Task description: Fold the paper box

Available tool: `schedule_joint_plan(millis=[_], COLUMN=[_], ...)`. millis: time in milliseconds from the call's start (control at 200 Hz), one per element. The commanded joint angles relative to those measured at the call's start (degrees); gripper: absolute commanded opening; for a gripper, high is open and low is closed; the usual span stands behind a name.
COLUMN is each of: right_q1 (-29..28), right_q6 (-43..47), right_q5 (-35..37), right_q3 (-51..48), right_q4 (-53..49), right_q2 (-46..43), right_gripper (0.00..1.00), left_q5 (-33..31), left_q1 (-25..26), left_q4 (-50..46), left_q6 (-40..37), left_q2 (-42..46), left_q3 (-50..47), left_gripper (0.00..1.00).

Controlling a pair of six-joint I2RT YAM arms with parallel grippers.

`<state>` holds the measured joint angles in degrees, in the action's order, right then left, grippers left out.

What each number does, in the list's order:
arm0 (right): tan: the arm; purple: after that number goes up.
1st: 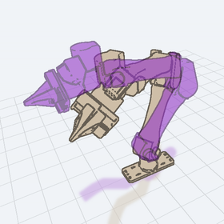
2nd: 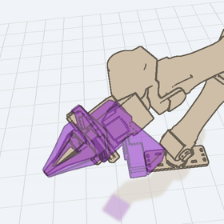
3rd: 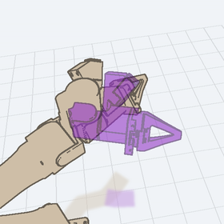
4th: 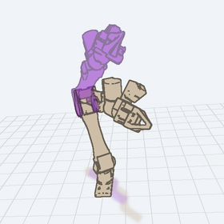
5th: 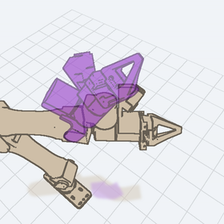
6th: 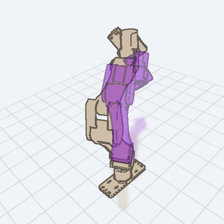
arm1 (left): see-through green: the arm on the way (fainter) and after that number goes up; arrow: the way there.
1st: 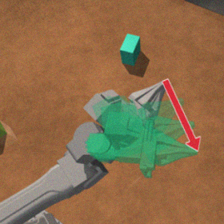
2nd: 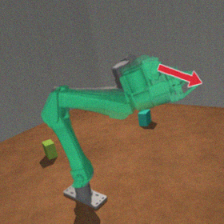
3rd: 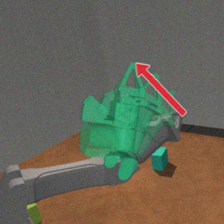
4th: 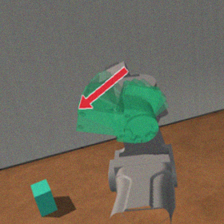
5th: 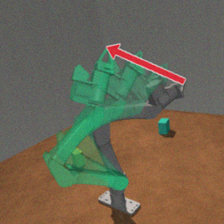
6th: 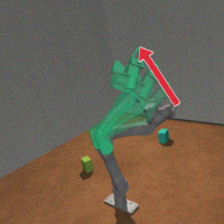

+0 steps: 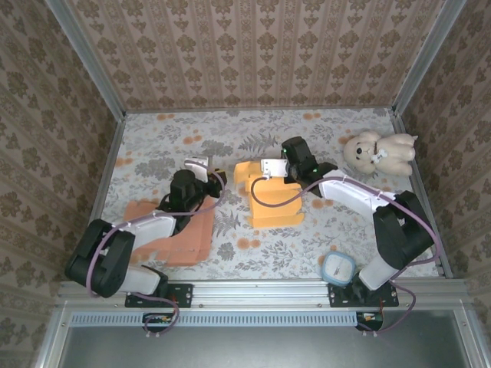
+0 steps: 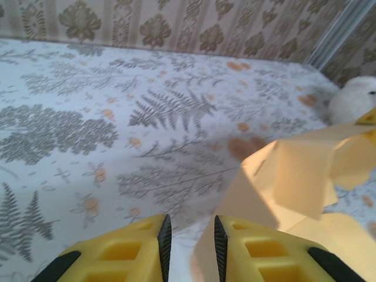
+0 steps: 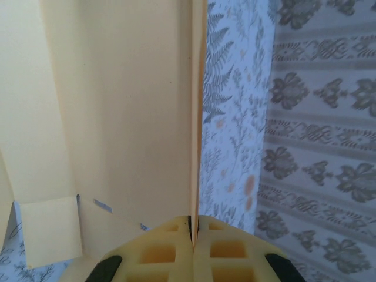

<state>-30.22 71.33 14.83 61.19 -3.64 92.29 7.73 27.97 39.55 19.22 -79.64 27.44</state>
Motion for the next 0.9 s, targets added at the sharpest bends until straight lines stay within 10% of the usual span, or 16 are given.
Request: schedule_joint_plan(millis=[0,895], right_q1=[-1.2,-0.3], right_q6=[4.6,15.5], right_q5=[3.1,2.0], right_q3=[-1.5,-10.1], right_q4=[11.3,32.2], right_q2=[1.0,9.5], right_gripper=[0.0,0.0], left_q5=[1.7,15.1], left_q1=[-2.7,-6.0], left_q4=[4.8,12.0], left_q6=[-2.7,-6.1], left_q2=[-2.2,-16.5], left_q3=[-1.5,4.7], left_gripper=[0.3,0.35])
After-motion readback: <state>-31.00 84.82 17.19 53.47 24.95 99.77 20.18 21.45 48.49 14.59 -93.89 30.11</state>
